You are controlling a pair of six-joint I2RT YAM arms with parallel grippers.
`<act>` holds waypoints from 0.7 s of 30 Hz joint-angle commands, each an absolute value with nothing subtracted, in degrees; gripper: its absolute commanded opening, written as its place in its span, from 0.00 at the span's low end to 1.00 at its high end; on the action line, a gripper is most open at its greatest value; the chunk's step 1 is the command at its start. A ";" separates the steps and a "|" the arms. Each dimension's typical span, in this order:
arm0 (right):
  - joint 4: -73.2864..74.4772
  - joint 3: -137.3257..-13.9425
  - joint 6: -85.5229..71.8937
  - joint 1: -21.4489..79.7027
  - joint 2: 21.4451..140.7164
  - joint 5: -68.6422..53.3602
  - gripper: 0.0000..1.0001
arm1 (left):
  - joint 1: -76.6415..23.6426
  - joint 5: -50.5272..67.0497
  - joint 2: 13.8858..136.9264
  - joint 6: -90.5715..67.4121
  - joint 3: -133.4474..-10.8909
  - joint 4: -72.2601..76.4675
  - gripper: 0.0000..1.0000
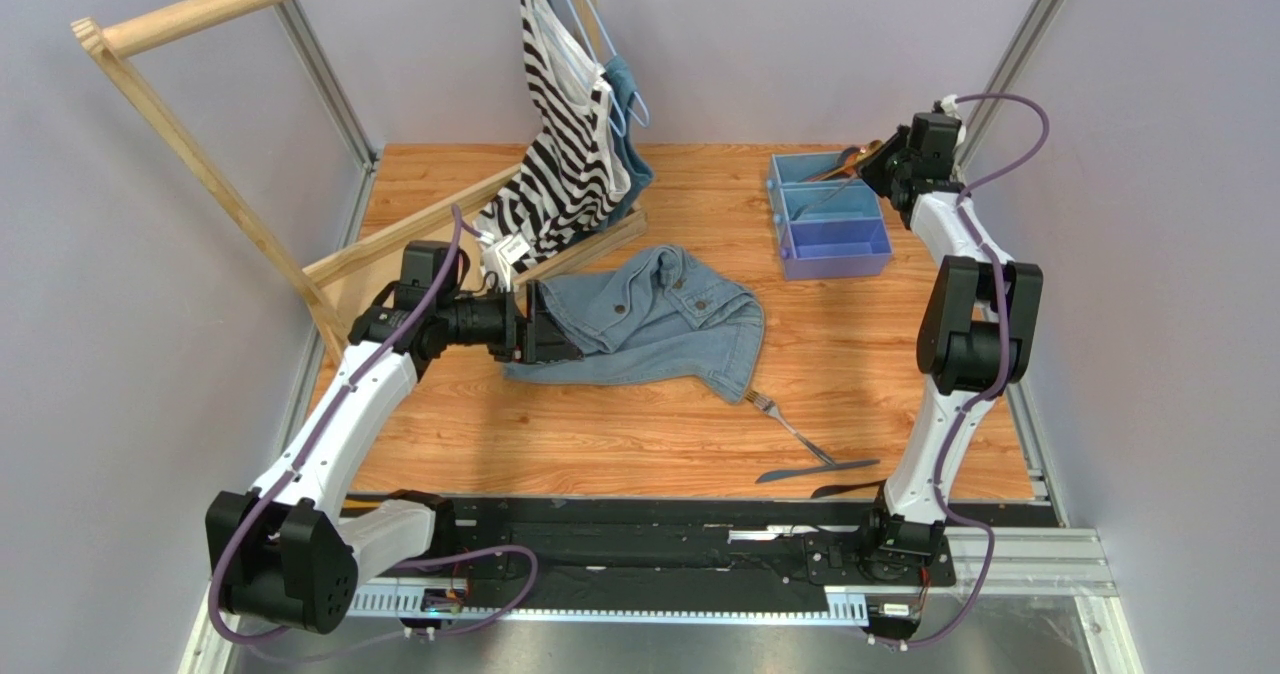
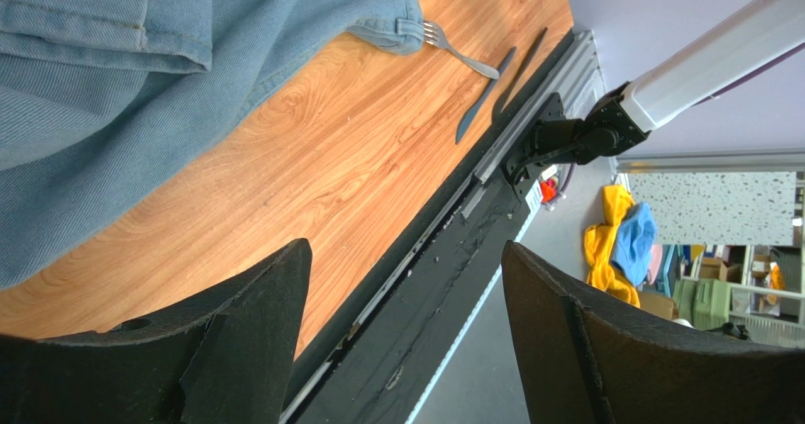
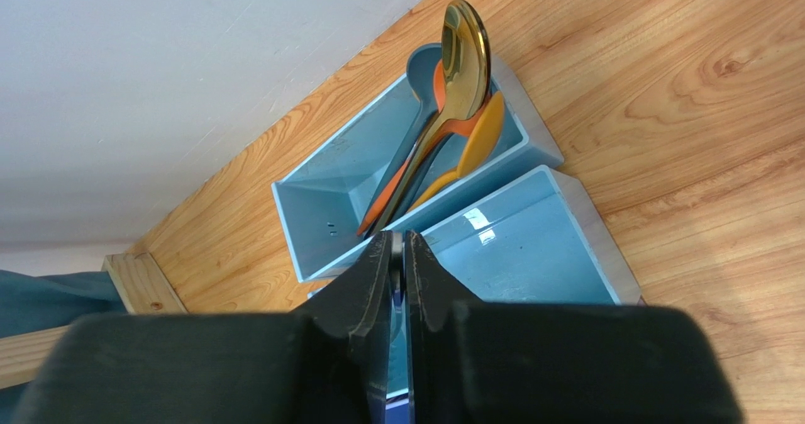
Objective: Sort the eating utensils into containers
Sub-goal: Place the fork in the storage box.
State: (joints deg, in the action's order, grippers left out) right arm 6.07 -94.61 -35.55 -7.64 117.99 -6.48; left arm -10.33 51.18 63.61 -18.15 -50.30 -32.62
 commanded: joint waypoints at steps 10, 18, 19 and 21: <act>1.85 -90.00 -36.39 -7.38 115.49 -5.98 0.29 | -9.84 52.73 63.46 -17.84 -50.54 -31.02 0.81; 1.94 -85.18 -37.18 -7.38 109.08 -1.23 0.55 | -9.84 52.30 63.28 -17.75 -50.63 -31.11 0.81; 1.59 -84.73 -37.26 -7.38 107.33 -0.88 0.58 | -9.93 52.21 63.37 -17.75 -50.63 -31.11 0.81; 1.06 -83.94 -37.18 -7.38 105.57 -0.26 0.60 | -9.93 51.95 63.37 -17.67 -50.71 -31.20 0.81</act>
State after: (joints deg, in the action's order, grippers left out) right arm 5.19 -84.66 -36.91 -7.64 113.08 -3.40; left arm -10.33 51.13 63.61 -18.13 -50.30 -32.34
